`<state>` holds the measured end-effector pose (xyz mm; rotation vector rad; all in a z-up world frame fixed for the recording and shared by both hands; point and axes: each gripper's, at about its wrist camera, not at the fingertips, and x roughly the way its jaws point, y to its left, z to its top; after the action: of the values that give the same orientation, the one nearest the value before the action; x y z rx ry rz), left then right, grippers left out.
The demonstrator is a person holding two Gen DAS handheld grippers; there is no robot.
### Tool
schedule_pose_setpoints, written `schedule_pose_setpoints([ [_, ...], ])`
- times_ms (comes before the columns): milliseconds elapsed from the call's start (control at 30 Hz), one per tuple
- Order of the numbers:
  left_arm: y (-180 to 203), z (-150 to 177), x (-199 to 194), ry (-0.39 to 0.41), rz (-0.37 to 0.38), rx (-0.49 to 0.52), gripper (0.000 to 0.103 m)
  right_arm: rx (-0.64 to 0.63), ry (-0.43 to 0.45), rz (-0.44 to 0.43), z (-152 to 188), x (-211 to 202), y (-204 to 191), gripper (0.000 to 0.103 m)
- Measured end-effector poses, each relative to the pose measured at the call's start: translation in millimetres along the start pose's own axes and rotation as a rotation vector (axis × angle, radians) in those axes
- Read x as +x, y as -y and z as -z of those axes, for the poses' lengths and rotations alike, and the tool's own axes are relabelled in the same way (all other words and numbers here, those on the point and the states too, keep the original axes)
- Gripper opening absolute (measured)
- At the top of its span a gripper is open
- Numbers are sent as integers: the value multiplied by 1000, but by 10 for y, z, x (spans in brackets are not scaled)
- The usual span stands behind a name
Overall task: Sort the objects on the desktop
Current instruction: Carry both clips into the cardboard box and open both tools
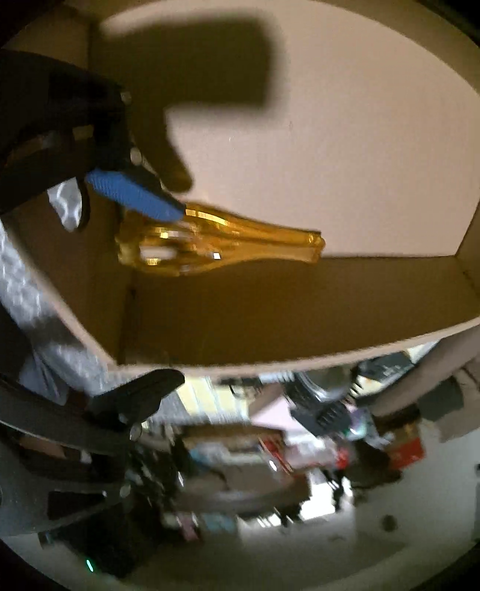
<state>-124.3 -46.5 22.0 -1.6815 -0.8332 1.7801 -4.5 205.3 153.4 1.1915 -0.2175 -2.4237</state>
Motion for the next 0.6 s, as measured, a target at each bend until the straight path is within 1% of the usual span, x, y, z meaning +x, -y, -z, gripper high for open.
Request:
schedule_pose_setpoints([
  [67, -47, -14, -31, 7, 64, -48, 84, -7, -4, 6, -24, 6, -38, 19],
  [133, -84, -39, -66, 21, 145, -89, 87, -9, -5, 9, -54, 12, -66, 19],
  [167, -113, -56, -68, 18, 184, -117, 91, -10, -3, 9, -69, 16, -77, 19],
  [200, -128, -75, -53, 13, 200, -131, 96, -10, -2, 8, -84, 22, -93, 19],
  [267, -157, -117, 7, 3, 218, -160, 99, -4, -1, 1, -109, 44, -120, 19],
  [333, -174, -163, 79, -5, 200, -183, 99, 6, 0, -11, -124, 64, -158, 19],
  [400, -176, -211, 137, -6, 143, -188, 99, -1, -1, -7, -131, 62, -193, 19],
  [433, -161, -228, 168, -8, 136, -184, 99, -7, -3, -2, -135, 59, -211, 19],
  [533, -65, -272, 312, -57, 130, -160, 99, -27, -10, 18, -146, 54, -250, 19],
  [600, 3, -261, 378, -75, 146, -151, 99, -27, -10, 25, -159, 54, -241, 19],
])
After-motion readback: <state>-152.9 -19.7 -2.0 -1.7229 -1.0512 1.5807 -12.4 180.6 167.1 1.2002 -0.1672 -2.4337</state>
